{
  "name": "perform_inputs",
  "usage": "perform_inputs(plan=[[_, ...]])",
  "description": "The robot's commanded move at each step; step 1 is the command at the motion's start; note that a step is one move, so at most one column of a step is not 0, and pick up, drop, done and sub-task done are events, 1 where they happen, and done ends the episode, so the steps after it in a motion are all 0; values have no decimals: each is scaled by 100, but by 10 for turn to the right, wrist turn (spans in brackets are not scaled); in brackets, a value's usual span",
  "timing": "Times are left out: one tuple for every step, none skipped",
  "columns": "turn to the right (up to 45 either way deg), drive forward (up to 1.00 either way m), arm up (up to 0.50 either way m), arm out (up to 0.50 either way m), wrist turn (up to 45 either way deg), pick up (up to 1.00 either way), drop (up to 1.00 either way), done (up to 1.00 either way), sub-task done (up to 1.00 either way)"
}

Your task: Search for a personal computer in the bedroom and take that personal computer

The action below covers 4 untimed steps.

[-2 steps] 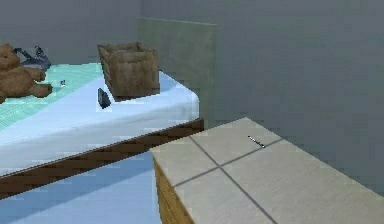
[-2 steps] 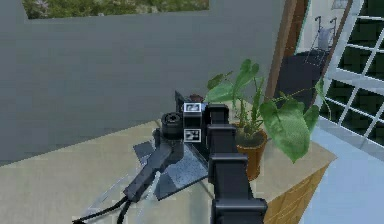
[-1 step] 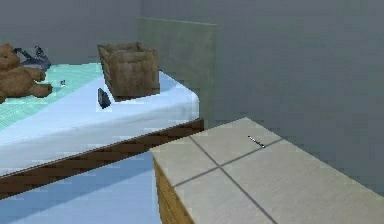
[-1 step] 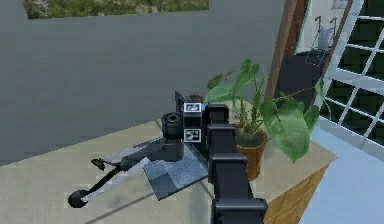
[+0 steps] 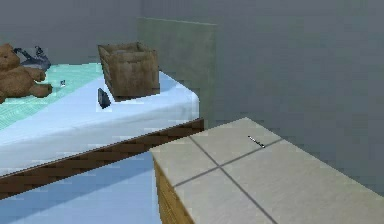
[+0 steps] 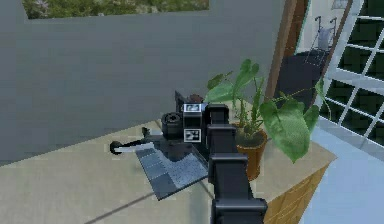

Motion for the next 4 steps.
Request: perform_inputs(plan=[[0, 0, 0, 0, 150, 0, 0, 0, 0], [0, 0, -30, 0, 0, 0, 0, 0, 0], [0, 0, 0, 0, 0, 100, 0, 0, 0], [0, 0, 10, 0, 0, 0, 0, 0, 0]])
